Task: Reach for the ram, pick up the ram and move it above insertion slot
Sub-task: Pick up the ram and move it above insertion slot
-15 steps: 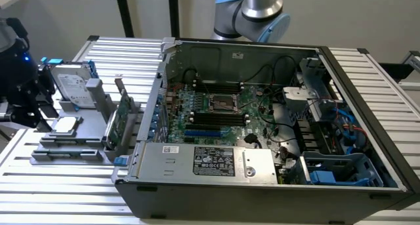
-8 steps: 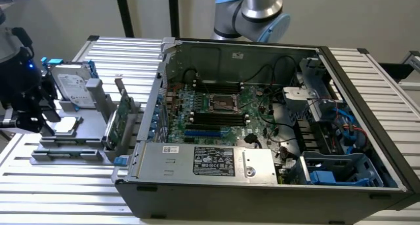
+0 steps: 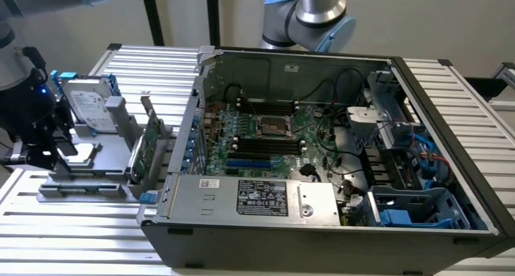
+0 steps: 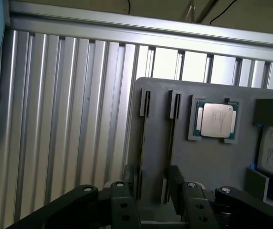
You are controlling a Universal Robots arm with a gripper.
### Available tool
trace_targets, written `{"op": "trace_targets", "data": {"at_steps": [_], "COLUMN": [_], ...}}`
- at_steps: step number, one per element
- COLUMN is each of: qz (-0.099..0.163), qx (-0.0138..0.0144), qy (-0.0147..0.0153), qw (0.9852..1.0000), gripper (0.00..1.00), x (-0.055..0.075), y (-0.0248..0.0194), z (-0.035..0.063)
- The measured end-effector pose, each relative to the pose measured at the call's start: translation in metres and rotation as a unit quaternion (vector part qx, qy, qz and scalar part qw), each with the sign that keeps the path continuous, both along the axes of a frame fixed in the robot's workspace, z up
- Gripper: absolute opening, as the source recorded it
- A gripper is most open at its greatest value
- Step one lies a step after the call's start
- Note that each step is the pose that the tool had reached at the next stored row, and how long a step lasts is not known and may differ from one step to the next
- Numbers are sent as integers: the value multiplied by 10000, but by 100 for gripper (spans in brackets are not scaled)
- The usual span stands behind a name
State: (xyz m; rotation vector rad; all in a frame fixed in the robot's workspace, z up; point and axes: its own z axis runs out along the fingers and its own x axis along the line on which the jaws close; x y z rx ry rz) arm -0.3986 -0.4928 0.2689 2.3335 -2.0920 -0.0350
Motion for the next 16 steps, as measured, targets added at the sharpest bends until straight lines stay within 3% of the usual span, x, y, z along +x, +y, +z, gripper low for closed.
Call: {"op": "trace_targets", "data": {"at_steps": [16], "qz": [0], "qx": [0], "qy": [0], "qw": [10000], "gripper": [42], "x": [6], "y": [-11], "z": [-291]}}
